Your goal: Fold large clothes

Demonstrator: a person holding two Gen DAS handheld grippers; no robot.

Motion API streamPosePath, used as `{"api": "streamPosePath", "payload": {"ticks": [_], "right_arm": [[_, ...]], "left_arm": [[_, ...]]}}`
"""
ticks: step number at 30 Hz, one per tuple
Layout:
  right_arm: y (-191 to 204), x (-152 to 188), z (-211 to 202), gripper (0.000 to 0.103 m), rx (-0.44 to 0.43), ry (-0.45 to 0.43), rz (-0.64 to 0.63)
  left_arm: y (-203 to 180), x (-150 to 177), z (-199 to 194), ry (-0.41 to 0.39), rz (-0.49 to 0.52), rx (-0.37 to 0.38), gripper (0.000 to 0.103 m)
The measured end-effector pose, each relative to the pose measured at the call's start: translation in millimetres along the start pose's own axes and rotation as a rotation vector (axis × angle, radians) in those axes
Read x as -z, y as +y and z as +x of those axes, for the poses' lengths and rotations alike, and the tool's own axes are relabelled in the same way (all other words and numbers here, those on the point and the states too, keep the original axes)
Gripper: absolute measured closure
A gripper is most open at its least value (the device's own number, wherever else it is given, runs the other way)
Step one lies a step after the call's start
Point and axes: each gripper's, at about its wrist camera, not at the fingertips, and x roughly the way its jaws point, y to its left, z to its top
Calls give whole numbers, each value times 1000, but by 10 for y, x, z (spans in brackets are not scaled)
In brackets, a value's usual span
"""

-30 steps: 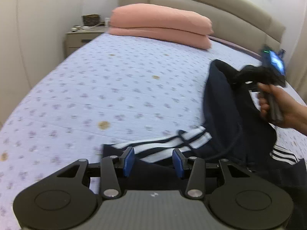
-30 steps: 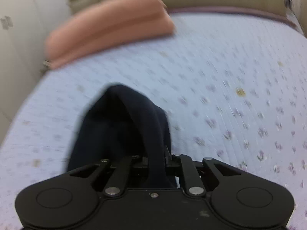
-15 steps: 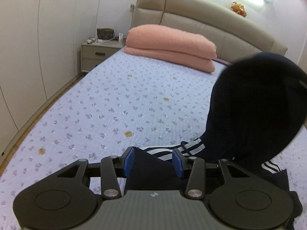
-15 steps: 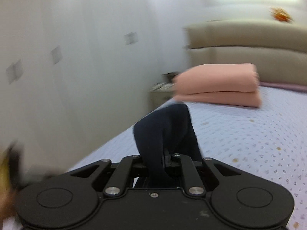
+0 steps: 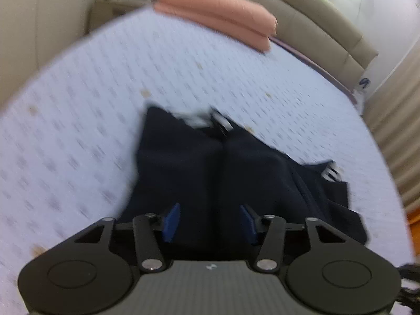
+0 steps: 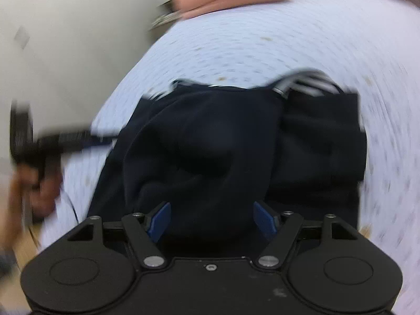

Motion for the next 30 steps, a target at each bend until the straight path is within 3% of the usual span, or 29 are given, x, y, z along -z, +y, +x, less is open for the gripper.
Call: {"api": "streamPosePath", "payload": {"ticks": [3, 8, 9, 10, 11, 12, 15, 18, 21, 23, 26, 28, 30], "right_arm": [[-189, 66, 196, 19, -1, -8, 234], [-417, 94, 585, 18, -9, 7, 477], [-461, 114, 644, 18, -26, 24, 524], [-482, 155, 733, 20, -48, 51, 571], [-481, 203, 783, 32, -63, 70, 600], [-466, 230, 835, 62, -66, 80, 616], [-415, 187, 736, 80, -122, 11, 612], [-363, 79, 271, 81, -236, -155, 573], [-257, -3, -143, 81, -271, -255, 496], [-181, 0, -320, 81, -252, -280, 440], [-179, 146, -330, 81, -189, -230, 402], [-245, 292, -141, 67, -86, -108, 411], [-347, 461, 112, 39, 25, 84, 419]], "left_arm": [[-2, 131, 232, 101, -83, 82, 45], [54, 329, 579, 226, -220, 173, 46], [75, 354, 638, 231, -246, 204, 51], [87, 383, 697, 245, -272, 219, 73], [83, 397, 737, 260, -277, 217, 90], [79, 408, 760, 266, -275, 223, 97], [63, 354, 486, 151, -279, 336, 97], [89, 260, 28, -5, -276, 533, 97], [134, 225, -188, -34, -264, 658, 96], [164, 292, -154, 9, -253, 624, 90], [201, 538, 60, 143, -203, 385, 68], [279, 730, 173, 222, -188, 198, 63], [350, 831, 154, 232, -194, 122, 60]]}}
